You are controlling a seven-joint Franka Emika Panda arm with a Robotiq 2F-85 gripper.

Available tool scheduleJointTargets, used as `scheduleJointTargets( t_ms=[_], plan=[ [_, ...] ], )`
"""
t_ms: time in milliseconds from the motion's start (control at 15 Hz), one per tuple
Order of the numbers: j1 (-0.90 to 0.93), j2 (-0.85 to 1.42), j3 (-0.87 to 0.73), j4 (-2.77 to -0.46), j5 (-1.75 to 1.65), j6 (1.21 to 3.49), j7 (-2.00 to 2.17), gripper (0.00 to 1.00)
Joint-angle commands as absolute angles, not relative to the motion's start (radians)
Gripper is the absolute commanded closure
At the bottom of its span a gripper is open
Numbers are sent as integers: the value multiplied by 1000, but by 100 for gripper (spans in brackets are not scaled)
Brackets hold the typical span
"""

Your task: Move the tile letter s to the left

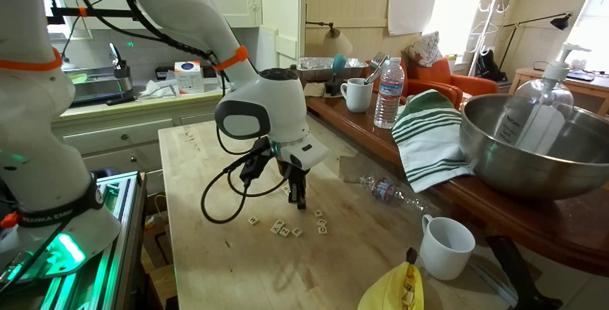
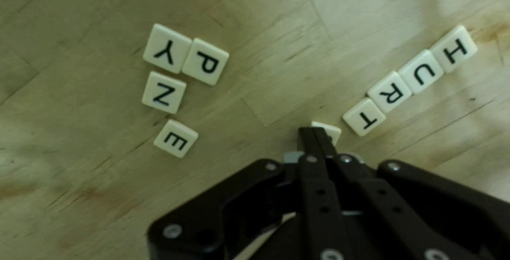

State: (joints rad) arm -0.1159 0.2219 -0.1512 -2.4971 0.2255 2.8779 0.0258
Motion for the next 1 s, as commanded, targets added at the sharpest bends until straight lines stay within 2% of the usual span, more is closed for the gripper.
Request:
scheduleJointTargets(
  t_ms=[0, 933],
  plan=[
    [-109, 262, -139, -2472, 213, 2842, 119, 100],
    [-89, 269, -156, -2461, 209, 2813, 320, 100]
  ],
)
